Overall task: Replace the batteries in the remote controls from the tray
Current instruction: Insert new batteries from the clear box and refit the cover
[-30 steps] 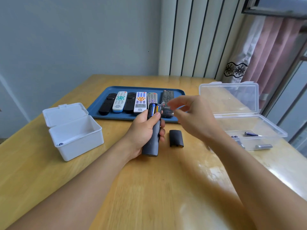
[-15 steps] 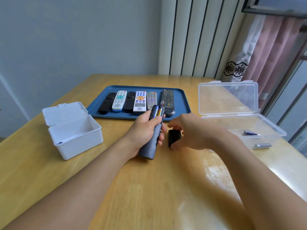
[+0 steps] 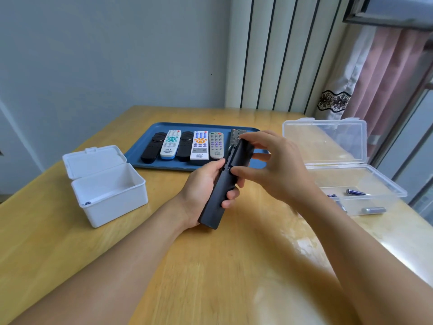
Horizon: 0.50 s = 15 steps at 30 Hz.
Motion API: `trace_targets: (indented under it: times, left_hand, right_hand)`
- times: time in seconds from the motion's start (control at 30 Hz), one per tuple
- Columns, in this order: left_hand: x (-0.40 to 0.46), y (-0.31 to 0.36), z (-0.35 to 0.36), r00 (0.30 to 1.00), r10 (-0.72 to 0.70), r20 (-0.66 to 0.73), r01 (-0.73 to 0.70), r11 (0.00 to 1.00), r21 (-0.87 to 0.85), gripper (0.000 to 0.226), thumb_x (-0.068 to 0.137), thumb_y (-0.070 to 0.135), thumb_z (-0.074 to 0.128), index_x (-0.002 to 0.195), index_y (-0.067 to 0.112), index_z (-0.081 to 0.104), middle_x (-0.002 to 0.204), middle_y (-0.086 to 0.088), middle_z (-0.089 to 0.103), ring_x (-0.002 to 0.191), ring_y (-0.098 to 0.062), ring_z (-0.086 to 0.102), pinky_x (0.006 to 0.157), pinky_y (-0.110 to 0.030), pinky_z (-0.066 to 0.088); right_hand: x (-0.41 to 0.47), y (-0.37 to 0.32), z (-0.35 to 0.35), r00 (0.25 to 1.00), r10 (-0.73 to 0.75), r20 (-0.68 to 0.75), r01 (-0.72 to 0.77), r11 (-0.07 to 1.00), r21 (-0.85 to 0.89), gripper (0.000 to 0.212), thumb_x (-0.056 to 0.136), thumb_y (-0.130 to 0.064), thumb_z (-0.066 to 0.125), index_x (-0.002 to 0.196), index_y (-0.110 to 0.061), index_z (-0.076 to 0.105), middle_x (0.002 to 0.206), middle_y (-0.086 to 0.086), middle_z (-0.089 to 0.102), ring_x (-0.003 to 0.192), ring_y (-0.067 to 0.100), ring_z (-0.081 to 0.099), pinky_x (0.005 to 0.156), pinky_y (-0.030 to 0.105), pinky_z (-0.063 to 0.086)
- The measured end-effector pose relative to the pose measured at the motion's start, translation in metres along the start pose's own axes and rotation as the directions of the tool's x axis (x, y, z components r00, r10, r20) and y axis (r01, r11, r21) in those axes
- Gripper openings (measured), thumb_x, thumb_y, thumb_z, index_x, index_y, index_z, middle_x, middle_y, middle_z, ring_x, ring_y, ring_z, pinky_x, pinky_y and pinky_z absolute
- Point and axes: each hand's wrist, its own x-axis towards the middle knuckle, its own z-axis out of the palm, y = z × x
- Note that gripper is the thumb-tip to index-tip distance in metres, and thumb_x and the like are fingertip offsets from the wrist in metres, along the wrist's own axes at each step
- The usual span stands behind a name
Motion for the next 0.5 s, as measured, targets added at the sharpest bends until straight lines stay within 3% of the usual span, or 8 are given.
trace_targets:
  times: [0.2, 0.5]
  left_hand:
    - [-0.003, 0.0017, 0.002, 1.0, -0.005, 0.012, 0.005, 1.0, -0.007, 0.044, 0.107, 0.034, 0.031, 0.12, 0.006, 0.062, 0.082, -0.01, 0.06, 0.059, -0.015, 0.042, 0.044, -0.023, 0.034]
    - [-0.0037, 0.0018, 0.0038, 0.999, -0.041, -0.018, 0.041, 0.999, 0.008, 0.039, 0.107, 0.034, 0.031, 0.109, 0.004, 0.056, 0.081, -0.009, 0.057, 0.055, -0.015, 0.042, 0.042, -0.022, 0.032]
  right_hand:
    - [-0.0021, -0.0013, 0.0016, 0.998, 0.06, 0.009, -0.06, 0.993, 0.104, 0.066, 0.065, -0.022, 0.093, 0.125, -0.022, 0.065, 0.109, -0.008, 0.069, 0.104, 0.007, 0.066, 0.092, 0.026, 0.056]
    - [-0.0016, 0.0044, 0.0029, 0.99, 0.139, 0.018, -0.139, 0.962, 0.233, 0.063, 0.058, -0.019, 0.096, 0.115, -0.021, 0.071, 0.104, -0.007, 0.073, 0.104, 0.007, 0.067, 0.091, 0.032, 0.058]
